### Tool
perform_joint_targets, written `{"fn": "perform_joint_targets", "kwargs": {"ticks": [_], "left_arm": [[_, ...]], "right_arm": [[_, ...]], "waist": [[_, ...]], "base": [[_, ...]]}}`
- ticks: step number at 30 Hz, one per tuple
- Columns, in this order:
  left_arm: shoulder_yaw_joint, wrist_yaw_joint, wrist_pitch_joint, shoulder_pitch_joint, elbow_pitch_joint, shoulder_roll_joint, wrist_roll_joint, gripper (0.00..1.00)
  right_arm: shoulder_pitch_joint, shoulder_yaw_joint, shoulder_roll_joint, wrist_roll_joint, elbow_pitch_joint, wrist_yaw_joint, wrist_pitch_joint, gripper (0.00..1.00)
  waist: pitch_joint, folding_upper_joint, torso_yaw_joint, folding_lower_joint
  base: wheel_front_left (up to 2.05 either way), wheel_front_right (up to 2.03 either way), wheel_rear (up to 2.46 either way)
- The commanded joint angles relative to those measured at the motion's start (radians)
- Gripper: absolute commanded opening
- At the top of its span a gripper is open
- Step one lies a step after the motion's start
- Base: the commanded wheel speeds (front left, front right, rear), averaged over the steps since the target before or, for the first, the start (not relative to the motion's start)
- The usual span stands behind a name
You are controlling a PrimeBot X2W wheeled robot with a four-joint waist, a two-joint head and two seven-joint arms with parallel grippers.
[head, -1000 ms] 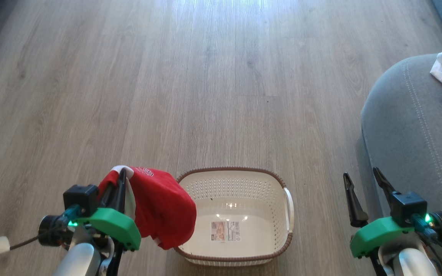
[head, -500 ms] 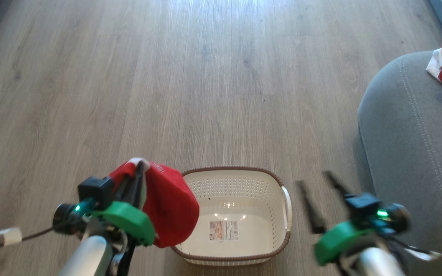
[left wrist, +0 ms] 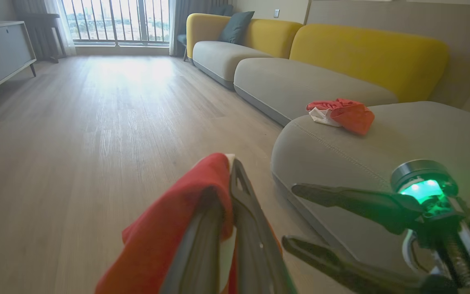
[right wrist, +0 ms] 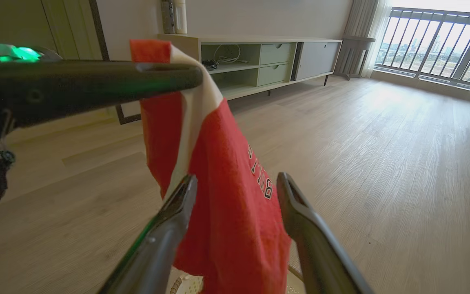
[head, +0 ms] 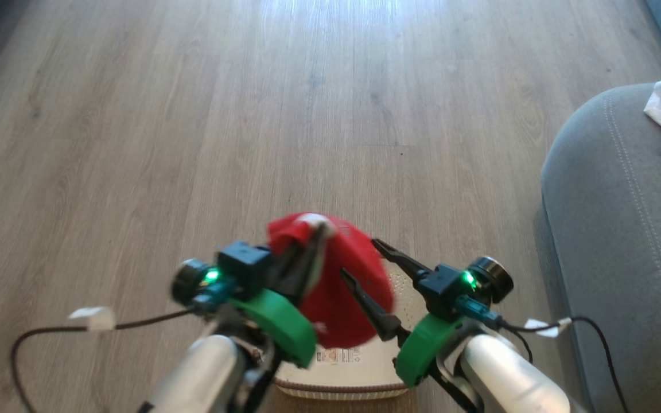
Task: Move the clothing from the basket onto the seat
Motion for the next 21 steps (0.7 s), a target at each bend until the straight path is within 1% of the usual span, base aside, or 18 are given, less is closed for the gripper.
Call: {"fn": "perform_joint_targets", "kwargs": {"ticks": [1,7,8,9,12,13,14,15,16,18,21], "left_arm": [[0.011,-0.010,0.010,-0.068,-0.064,-0.008,0.014,0.00],[-0.058,-0.026,0.059,-0.066,-0.160,-0.040,0.012,0.00],[-0.063,-0.027,0.064,-0.065,-0.171,-0.041,0.011,0.00],[-0.069,-0.027,0.073,-0.062,-0.186,-0.040,0.008,0.00],[-0.066,-0.022,0.077,-0.060,-0.189,-0.035,0.007,0.00],[-0.062,-0.018,0.078,-0.058,-0.186,-0.032,0.007,0.10],[-0.056,-0.013,0.074,-0.054,-0.175,-0.026,0.006,0.42],[-0.054,-0.011,0.071,-0.051,-0.165,-0.023,0.006,0.67],[-0.053,-0.009,0.066,-0.049,-0.153,-0.019,0.008,1.00],[-0.051,-0.009,0.058,-0.046,-0.140,-0.018,0.007,1.00],[-0.050,-0.006,0.032,-0.036,-0.088,-0.015,0.010,1.00]], "right_arm": [[-0.057,0.025,-0.004,0.011,-0.019,0.000,-0.007,1.00],[-0.108,0.041,-0.006,0.022,0.016,0.000,-0.007,1.00],[-0.111,0.041,-0.007,0.024,0.023,0.000,-0.007,0.80],[-0.115,0.046,-0.008,0.042,0.039,0.000,-0.007,0.00],[-0.119,0.047,-0.014,0.063,0.047,0.000,-0.007,0.00],[-0.120,0.042,-0.018,0.069,0.047,0.000,-0.007,0.00],[-0.118,0.033,-0.027,0.076,0.044,0.000,-0.007,0.00],[-0.117,0.028,-0.032,0.077,0.041,0.000,-0.007,0.00],[-0.116,0.022,-0.038,0.077,0.037,0.000,-0.007,0.00],[-0.116,0.014,-0.043,0.077,0.034,0.000,-0.007,0.00],[-0.115,-0.017,-0.061,0.074,0.015,0.000,-0.007,0.00]], "waist": [[-0.002,0.0000,0.005,0.0000],[-0.005,0.0000,0.022,0.0000],[-0.006,0.0000,0.025,0.0000],[-0.006,0.0000,0.029,0.0000],[-0.006,0.0000,0.031,0.0000],[-0.006,0.0000,0.031,0.0000],[-0.005,0.0000,0.026,0.0000],[-0.003,0.0000,0.022,0.0000],[-0.002,0.0000,0.016,0.0000],[-0.001,0.0000,0.008,0.0000],[0.003,0.0000,-0.023,0.0000]], "base": [[0.00,0.00,0.00],[0.00,0.00,0.00],[0.00,0.00,0.00],[0.00,0.00,0.00],[0.00,0.00,0.00],[0.00,0.00,0.00],[0.00,0.00,0.00],[0.00,0.00,0.00],[0.00,0.00,0.00],[0.00,0.00,0.00],[0.00,0.00,0.00]]}}
